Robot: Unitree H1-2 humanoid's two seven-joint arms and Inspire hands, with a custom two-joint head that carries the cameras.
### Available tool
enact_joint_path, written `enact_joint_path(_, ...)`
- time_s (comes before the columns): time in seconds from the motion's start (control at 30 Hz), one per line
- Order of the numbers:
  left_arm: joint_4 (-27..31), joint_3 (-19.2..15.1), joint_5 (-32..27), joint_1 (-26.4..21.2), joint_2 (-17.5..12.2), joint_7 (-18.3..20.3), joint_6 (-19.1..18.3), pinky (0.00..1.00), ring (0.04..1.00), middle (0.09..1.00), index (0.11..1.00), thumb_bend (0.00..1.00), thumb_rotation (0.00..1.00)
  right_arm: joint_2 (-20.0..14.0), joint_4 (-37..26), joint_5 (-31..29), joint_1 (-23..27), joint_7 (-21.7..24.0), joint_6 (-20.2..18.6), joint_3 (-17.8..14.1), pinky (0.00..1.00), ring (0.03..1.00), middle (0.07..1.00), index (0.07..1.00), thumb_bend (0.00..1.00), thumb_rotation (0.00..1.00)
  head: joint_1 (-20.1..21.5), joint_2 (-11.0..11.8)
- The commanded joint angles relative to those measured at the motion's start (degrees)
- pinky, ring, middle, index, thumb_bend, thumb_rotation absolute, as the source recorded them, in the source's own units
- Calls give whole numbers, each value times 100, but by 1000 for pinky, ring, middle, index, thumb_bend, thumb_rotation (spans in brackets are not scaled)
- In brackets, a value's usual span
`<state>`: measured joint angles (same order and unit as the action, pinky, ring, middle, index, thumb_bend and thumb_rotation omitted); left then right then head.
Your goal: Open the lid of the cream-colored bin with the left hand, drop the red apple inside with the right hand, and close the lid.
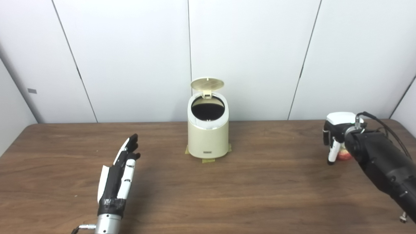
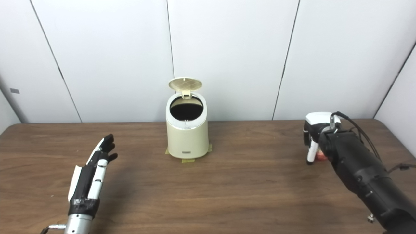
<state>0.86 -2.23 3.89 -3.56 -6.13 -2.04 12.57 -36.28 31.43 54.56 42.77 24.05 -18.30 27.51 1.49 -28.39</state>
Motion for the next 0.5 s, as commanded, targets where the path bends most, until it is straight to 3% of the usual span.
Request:
enact_joint_path(0.0, 69, 18, 58, 21, 48, -27, 132, 879, 944, 951, 933, 184, 887, -118, -243, 78, 245, -164, -106, -117, 518, 537, 547, 462, 521, 0, 1, -6)
enact_joint_path(0.13, 64, 17, 48, 23, 48, -22, 116, 873, 943, 951, 934, 190, 887, -118, -547, -85, 174, -139, -88, -277, 430, 522, 550, 472, 520, 0, 0, -8)
enact_joint_path(0.2, 83, 19, 65, 28, 48, -26, 101, 870, 942, 951, 934, 186, 890, -115, -814, -153, 128, -98, -87, -376, 326, 436, 449, 486, 529, 0, 0, -8)
enact_joint_path(0.33, 48, 20, 76, 14, 48, -33, 115, 871, 942, 951, 932, 173, 890, -182, -1625, -234, 54, 74, 148, -467, 261, 358, 398, 502, 525, 0, 19, -5)
enact_joint_path(0.47, 7, 26, 129, 5, 37, -48, 135, 866, 939, 949, 929, 178, 891, -189, -2342, -61, 82, 289, 270, -403, 224, 301, 471, 486, 532, 0, 17, -5)
